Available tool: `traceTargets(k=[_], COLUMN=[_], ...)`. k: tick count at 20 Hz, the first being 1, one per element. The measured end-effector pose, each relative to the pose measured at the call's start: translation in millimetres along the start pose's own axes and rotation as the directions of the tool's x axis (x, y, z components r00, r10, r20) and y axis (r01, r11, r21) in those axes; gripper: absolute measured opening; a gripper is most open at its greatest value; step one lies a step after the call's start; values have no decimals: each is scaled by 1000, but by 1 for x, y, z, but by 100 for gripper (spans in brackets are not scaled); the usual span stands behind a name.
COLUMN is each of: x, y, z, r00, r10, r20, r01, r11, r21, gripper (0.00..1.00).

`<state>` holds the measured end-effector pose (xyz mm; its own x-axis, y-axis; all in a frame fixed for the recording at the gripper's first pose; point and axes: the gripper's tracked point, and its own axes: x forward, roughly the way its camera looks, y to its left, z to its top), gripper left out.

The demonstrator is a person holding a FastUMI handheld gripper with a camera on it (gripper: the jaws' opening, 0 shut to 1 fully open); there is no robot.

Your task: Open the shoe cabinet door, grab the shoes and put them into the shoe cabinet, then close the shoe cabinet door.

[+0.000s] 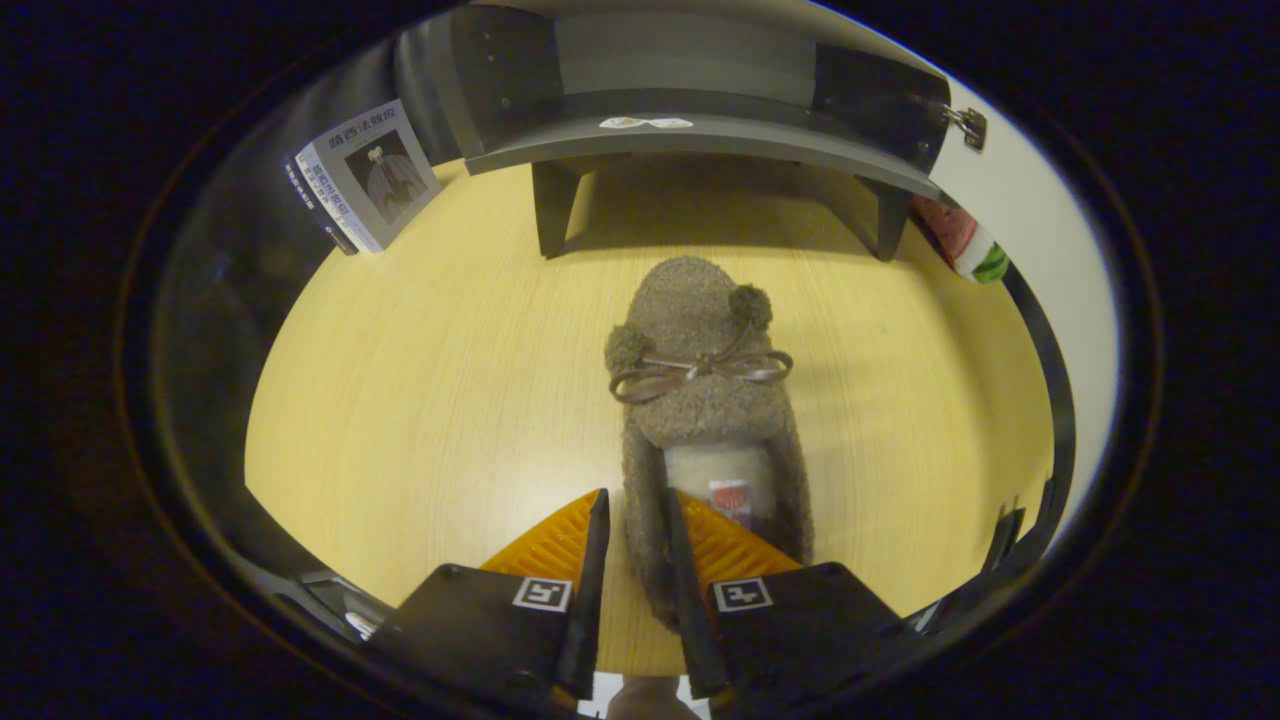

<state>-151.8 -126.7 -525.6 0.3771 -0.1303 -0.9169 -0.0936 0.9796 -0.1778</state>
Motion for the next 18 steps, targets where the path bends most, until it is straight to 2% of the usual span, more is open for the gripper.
traceTargets(k=[1,2,4,7,12,14,18], x=[3,2,0,-4,-24,-38,-73], y=[1,1,1,2,-7,-15,-39], z=[-2,-2,0,6,42,60,93], r00=[1000,1000,1000,999,994,989,972], r10=[2,6,11,29,11,9,-41], r20=[-5,12,16,25,111,149,233], r01=[-2,-6,-11,-31,-16,-20,14], r11=[1000,1000,1000,997,999,997,993], r21=[-5,-2,7,69,46,72,116], gripper=[13,12,4,3,2,3,3])
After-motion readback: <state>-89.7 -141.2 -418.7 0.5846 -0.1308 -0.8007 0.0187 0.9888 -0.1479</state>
